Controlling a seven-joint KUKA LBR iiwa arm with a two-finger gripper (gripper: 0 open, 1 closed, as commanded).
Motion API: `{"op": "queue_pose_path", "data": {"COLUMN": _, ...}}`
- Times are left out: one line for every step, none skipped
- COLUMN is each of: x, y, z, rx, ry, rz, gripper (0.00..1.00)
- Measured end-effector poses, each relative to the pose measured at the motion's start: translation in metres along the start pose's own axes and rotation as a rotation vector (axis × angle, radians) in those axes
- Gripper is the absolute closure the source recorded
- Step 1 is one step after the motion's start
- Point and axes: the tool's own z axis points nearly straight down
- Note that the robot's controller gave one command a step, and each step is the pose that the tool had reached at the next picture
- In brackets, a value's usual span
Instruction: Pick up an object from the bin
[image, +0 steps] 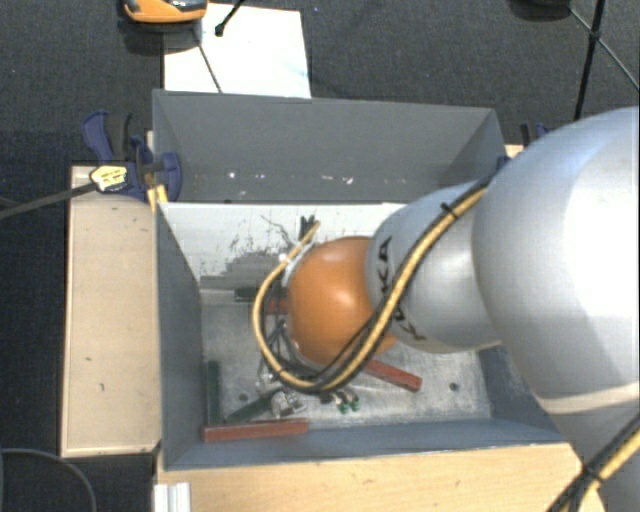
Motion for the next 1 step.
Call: {"op": "queue_pose_path", "data": {"x": -0.0457, "y": -0.0265, "z": -0.1274, "rx": 0.001, "ry": 0.008, "rz": -0.047, "gripper": 1.00}}
